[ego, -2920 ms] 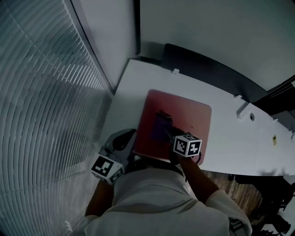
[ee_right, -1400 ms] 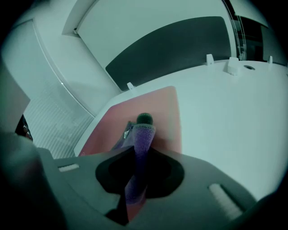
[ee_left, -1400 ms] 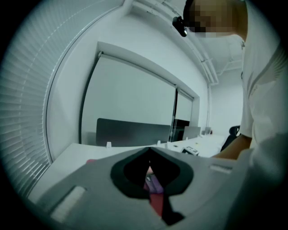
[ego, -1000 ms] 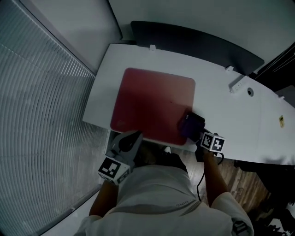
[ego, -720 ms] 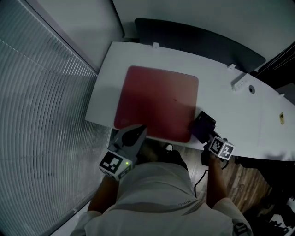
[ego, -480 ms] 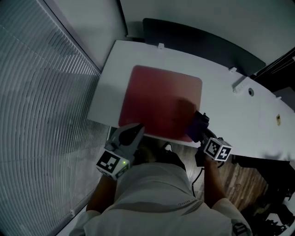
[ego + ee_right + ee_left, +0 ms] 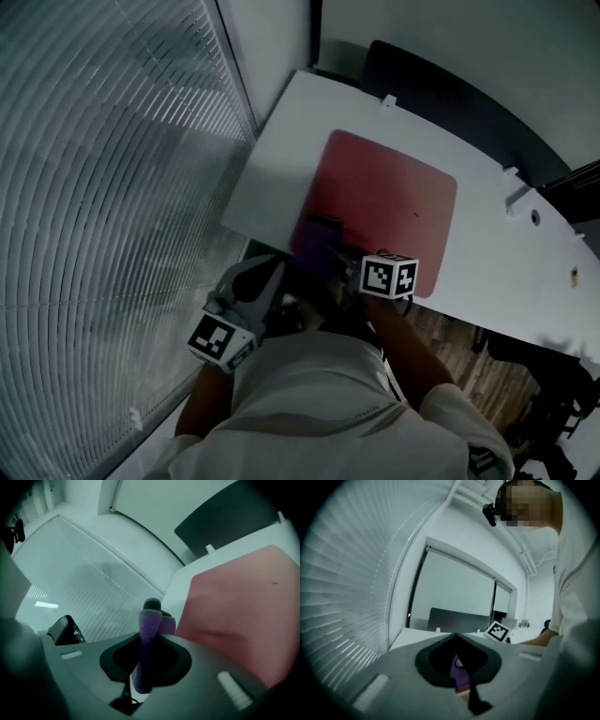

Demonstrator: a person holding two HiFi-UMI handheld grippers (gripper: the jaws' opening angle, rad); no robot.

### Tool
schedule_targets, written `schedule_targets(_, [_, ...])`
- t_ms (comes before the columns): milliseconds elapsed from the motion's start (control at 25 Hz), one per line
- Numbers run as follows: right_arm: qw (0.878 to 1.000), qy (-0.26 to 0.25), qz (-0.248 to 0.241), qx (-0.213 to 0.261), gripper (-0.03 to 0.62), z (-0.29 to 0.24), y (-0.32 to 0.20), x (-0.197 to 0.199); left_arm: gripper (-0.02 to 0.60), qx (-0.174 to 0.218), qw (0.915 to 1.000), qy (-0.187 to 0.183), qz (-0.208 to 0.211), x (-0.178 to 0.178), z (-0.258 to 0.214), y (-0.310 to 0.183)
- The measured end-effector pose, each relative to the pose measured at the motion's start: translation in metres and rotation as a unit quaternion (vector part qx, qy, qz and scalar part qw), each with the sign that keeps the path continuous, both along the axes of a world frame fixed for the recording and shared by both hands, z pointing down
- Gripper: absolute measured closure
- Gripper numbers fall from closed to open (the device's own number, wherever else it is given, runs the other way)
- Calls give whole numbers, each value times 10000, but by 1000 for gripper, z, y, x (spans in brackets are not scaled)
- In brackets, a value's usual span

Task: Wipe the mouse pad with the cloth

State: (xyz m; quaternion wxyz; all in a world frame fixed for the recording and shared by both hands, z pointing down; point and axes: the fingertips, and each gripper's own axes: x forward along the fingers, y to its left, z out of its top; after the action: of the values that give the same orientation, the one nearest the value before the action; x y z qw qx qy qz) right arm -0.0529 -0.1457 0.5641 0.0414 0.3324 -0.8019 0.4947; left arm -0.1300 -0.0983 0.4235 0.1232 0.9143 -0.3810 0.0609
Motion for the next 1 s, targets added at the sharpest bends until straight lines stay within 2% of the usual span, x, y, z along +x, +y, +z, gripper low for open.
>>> schedule_targets(80, [9999,60,-139,-41,546,17,-7,-34,580,-48,9999,-1,-140,-26,13,5])
schedule_targets(160, [9995,245,-191,-105,546,36,-17,-52,580,-146,9997,-21,-185,-39,21,6])
schedule_targets(280, [9974,642,-210,-259,546,67,-30,-55,580,-251,9996,-2,-157,-44,27,1])
schedule_targets(400, [9946,965,-32,-377,546,94,-28,-44,580,-244,9996,101,-121,-49,31,1])
schedule_targets(640, [9890,1305,425,-558,546,109,-17,20,580,-188,9995,125,238,-15,23,0])
schedule_targets(1000, [9739,1652,1219,-971,546,135,35,156,580,-50,9938,330,1060,84,20,9])
